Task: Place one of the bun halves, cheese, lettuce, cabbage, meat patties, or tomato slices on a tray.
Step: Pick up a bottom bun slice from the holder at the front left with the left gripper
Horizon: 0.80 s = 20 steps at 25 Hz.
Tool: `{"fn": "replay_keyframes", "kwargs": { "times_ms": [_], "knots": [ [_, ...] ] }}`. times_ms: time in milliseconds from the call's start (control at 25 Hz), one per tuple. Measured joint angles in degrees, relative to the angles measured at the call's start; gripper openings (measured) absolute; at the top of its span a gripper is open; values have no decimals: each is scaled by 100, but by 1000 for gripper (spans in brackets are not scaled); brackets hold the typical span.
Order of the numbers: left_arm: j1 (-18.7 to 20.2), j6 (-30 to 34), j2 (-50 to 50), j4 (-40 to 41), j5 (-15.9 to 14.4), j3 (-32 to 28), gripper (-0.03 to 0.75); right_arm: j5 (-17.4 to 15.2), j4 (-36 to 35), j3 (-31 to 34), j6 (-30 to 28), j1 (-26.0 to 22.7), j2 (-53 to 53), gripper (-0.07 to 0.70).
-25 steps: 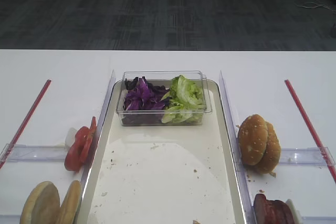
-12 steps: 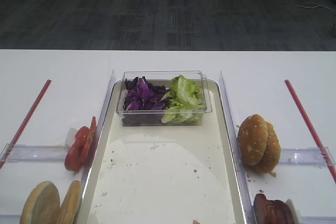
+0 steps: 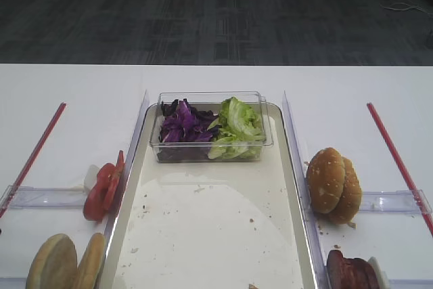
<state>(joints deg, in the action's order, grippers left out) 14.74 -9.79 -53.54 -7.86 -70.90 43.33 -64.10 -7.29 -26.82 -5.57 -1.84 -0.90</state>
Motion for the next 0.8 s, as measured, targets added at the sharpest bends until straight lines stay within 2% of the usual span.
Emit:
{"fn": "replay_keyframes", "kwargs": {
  "times_ms": [240,440,800],
  "knots": [
    [1020,-575,-361,57,84,57,392,0,0,0,0,0,0,661],
    [1812,-1174,-675,150,490,69,391,0,0,0,0,0,0,661],
    [2611,-1641,-1293,248,955,92,372,0,0,0,0,0,0,661]
  ]
}}
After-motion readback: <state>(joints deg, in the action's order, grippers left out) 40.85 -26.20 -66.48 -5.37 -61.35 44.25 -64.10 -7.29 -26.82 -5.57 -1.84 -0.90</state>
